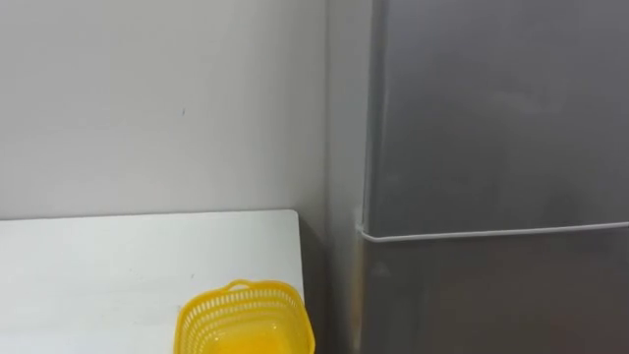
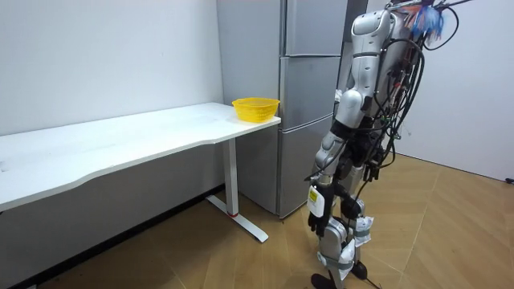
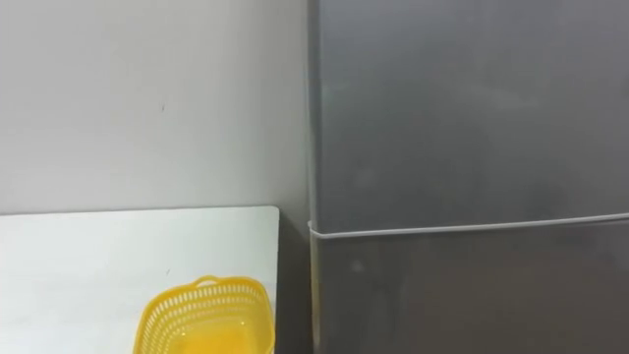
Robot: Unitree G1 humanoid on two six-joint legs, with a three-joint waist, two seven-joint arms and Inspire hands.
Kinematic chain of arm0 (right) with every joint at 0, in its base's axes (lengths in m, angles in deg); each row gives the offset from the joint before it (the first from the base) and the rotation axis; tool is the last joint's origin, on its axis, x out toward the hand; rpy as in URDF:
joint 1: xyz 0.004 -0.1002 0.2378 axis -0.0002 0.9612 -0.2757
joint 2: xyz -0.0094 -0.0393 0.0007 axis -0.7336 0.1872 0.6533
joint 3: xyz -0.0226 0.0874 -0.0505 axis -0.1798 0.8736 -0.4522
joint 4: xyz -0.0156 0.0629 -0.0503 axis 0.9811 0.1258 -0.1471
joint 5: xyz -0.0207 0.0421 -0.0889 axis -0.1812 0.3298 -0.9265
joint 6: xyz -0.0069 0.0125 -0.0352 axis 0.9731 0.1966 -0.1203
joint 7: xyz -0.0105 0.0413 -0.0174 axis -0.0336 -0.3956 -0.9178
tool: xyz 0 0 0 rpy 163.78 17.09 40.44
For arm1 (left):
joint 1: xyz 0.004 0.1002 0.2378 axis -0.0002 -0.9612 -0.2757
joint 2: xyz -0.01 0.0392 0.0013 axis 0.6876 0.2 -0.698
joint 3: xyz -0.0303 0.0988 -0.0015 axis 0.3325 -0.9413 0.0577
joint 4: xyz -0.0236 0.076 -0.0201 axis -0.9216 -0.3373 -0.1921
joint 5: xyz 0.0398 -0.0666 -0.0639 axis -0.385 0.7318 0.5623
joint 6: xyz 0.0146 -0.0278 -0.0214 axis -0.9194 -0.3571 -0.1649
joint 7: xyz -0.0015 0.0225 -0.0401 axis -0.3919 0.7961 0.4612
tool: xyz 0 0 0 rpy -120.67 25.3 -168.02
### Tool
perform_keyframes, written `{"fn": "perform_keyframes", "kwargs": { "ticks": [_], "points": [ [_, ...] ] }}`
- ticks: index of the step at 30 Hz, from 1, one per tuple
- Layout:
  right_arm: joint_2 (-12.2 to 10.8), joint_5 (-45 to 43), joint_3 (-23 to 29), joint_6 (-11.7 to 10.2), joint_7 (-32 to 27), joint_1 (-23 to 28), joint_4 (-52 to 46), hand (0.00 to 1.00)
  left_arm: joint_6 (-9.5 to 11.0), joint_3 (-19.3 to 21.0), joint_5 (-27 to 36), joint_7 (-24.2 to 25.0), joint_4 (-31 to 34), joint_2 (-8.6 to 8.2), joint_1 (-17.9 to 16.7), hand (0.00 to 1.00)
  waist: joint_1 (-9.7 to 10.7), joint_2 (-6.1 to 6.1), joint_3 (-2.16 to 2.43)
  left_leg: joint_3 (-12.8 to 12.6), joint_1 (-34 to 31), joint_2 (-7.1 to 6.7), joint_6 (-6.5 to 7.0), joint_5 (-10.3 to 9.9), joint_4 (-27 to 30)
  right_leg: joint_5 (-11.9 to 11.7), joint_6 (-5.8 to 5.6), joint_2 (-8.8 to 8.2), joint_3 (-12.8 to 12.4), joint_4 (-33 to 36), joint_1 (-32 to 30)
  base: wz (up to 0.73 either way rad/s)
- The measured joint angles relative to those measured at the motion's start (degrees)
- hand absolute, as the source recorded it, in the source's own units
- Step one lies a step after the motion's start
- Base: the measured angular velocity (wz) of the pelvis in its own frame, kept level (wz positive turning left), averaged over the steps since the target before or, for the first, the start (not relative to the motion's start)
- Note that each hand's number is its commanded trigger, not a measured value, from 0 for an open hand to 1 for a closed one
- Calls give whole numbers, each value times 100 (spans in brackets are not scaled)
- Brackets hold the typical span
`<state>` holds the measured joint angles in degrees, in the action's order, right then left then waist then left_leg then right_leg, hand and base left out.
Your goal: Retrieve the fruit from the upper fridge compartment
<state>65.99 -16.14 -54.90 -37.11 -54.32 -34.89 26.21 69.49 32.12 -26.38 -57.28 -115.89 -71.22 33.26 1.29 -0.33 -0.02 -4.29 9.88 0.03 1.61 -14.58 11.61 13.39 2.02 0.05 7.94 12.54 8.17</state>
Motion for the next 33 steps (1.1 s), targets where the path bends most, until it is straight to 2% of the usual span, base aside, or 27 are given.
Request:
{"fn": "perform_keyframes", "kwargs": {
  "ticks": [10,15,18,21,22,24,25,26,27,28,29,32,33],
  "points": [
    [-6,93,42,-2,-81,10,141,0,119,175,147,-268,-3,-4,-1,0,0,-79,-3,22,87,-7,0,-3,-25,44,-8,-5,3,13,90,2],
    [-7,231,51,35,-75,16,159,0,147,394,1007,-653,-11,-34,-103,0,-8,-76,-3,33,82,-8,-2,-4,-28,44,-8,-1,10,-1,85,0],
    [-2,210,266,56,-126,-15,173,0,145,745,1760,-964,-53,-43,-147,0,-8,-67,-1,32,79,-8,-2,-4,-22,44,-7,-4,10,-4,85,0],
    [-2,346,287,38,-309,-17,200,0,128,1063,2622,-1481,-55,-44,-251,0,-23,-56,0,40,74,-8,-2,-4,-14,27,-5,-1,24,-60,107,0],
    [-1,375,395,11,-382,-15,195,0,103,1224,2932,-1692,-56,-48,-274,0,-60,-20,1,25,75,-2,-2,-4,-12,6,-4,4,19,-77,113,0],
    [0,372,511,-10,-495,-11,165,0,98,1555,3392,-2099,19,-54,-269,0,-120,-14,-13,39,70,-2,-2,-4,-10,4,-5,5,21,-76,111,4],
    [1,358,549,-27,-563,-12,160,0,179,1895,4003,-2469,269,-51,-247,0,-171,-14,-13,84,62,-6,-3,-4,-14,5,-5,0,63,-75,110,14],
    [15,358,602,-64,-627,-18,158,0,355,2199,4717,-2827,716,-52,-241,0,-236,-27,-22,141,47,-14,-3,-3,-24,5,-4,-3,97,-72,101,14],
    [28,358,639,-78,-649,-19,149,0,483,2323,5077,-2986,929,-54,-228,0,-279,-34,-27,153,36,-15,-3,-3,-27,4,-3,-5,109,-73,93,8],
    [57,379,686,-130,-705,-17,137,0,696,2547,5691,-3305,1372,-51,-181,0,-350,-22,-24,158,23,-14,-4,-2,-42,3,0,-5,113,-71,87,4],
    [84,429,713,-196,-769,-12,91,0,953,2682,6259,-3641,1805,-44,-178,0,-369,-14,-20,158,23,-14,-4,-2,-49,3,-1,-4,118,-72,87,0],
    [123,435,780,-310,-878,50,-98,0,1466,2832,7279,-4336,2577,-13,-173,0,-390,26,-2,150,26,-20,-5,-1,-89,0,3,-6,149,-87,76,-2],
    [126,435,817,-333,-886,59,-98,0,1549,2842,7450,-4434,2665,-7,-174,0,-390,33,3,150,26,-27,-5,-1,-94,0,3,-6,149,-89,76,0]
  ]
}}
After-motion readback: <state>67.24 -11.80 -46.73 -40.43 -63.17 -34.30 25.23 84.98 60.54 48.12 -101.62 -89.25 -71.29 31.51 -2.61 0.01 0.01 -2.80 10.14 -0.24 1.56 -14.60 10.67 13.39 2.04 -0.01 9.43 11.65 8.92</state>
